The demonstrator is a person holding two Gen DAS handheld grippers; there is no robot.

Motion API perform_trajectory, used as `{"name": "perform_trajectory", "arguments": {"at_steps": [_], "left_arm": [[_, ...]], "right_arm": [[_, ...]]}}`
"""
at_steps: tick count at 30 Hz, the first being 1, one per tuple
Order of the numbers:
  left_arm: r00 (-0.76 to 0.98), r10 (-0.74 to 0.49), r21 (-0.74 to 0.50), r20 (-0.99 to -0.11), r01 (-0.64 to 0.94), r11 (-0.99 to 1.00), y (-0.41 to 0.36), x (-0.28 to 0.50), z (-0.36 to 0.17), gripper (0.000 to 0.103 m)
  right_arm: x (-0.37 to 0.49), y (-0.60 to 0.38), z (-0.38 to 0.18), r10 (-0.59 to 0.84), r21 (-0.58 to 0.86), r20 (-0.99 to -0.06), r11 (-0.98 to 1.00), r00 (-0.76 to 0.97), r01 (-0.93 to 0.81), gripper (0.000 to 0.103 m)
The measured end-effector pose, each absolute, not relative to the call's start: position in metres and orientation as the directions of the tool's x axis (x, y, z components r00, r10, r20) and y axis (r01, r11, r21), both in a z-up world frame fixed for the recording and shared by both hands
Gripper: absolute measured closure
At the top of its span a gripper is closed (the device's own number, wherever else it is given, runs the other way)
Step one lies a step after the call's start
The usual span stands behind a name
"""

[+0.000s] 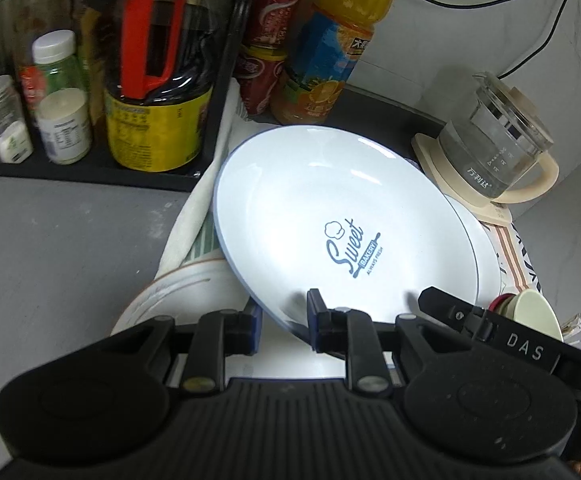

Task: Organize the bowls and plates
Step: 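Carry the 'Sweet' plate with both tools over the brown-patterned white plate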

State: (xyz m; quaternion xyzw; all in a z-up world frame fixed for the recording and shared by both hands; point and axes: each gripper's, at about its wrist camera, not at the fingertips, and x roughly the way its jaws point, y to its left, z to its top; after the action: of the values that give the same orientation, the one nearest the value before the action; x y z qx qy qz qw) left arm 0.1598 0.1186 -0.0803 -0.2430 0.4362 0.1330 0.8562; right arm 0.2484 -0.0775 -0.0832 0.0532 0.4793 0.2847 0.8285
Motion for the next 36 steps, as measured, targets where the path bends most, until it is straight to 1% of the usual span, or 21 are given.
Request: {"name": "perform_trajectory", "arguments": {"at_steps": [21, 30, 36], "left_arm": [[0.546, 0.125, -0.248, -0.828, -0.557, 0.792, 0.091, 0.089, -0.079, 0.082], [0.511, 0.139, -0.235, -0.848, -0.598, 0.766, 0.088, 0.070, -0.086, 0.082], [0.495, 0.121, -0.243, -0.861, -0.606, 0.757, 0.085, 0.067, -0.092, 0.081]], "right_arm": [[0.202, -0.087, -0.087, 0.579, 0.383, -0.764, 0.763, 0.285, -0.520, 0.084], [0.187, -0.087, -0.095, 0.579, 0.389, -0.778, 0.748, 0.243, -0.538, 0.084], [0.187, -0.089, -0.097, 0.567, 0.379, -0.789, 0.753, 0.237, -0.539, 0.084]]}}
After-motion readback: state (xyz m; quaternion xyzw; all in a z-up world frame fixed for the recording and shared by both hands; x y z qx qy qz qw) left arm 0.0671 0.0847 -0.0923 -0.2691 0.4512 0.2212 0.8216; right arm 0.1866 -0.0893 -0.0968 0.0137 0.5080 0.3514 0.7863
